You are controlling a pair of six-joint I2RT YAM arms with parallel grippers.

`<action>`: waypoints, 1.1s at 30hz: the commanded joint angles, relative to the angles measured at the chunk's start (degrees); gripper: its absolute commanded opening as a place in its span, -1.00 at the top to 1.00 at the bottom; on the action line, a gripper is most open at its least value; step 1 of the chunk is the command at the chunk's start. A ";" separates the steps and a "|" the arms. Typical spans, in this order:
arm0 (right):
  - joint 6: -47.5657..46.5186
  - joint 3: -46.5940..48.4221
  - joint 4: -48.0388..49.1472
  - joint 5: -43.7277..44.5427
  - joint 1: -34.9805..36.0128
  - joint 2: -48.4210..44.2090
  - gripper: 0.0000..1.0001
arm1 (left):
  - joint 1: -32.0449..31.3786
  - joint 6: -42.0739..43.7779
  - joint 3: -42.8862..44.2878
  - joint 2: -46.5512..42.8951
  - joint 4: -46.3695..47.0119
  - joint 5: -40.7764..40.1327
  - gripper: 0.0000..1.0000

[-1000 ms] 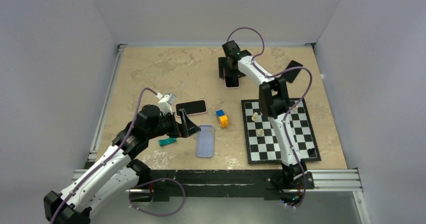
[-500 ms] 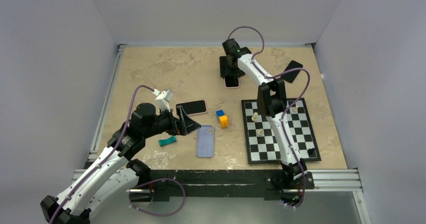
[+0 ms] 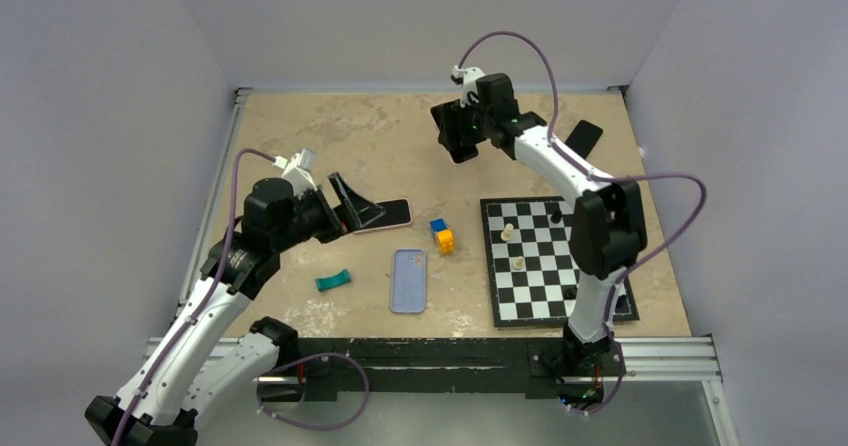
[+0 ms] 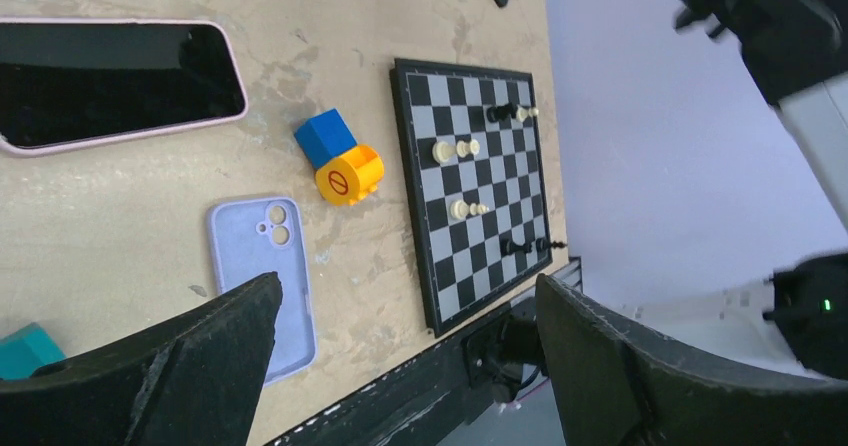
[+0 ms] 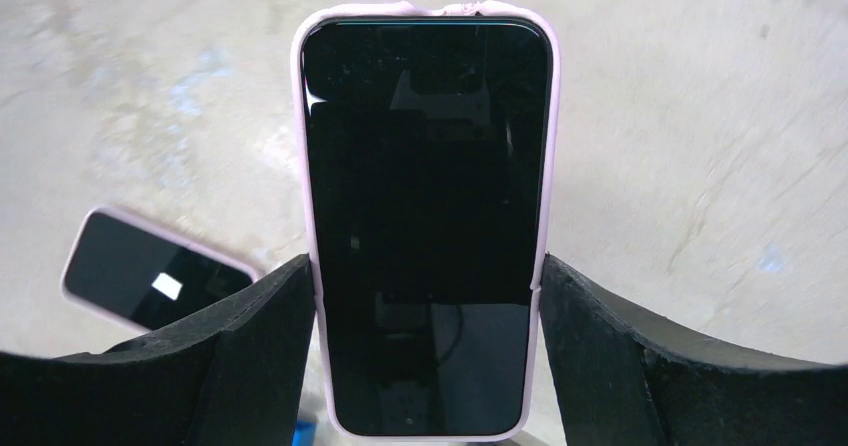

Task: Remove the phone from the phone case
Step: Pick up the phone at the center of the board.

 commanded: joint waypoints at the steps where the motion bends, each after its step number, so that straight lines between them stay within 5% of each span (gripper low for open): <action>1: -15.05 -7.74 10.64 -11.03 1.57 -13.23 1.00 | 4.04 -3.84 6.21 2.30 -0.92 0.78 -1.00; 5: -19.42 -16.86 11.09 -13.10 4.71 -23.36 1.00 | 5.54 -3.03 11.38 6.90 -1.30 2.75 -1.00; 14: -19.28 -26.00 9.10 -12.70 13.44 -37.69 1.00 | 5.06 3.07 15.05 19.80 5.87 23.36 -0.88; 25: -20.30 -26.46 3.72 -8.55 20.39 -43.34 1.00 | -0.48 2.31 12.08 19.92 10.25 20.56 -0.65; 33: -20.01 -28.08 3.30 -4.48 25.43 -45.63 1.00 | -0.65 0.78 12.15 19.41 10.37 17.84 -0.07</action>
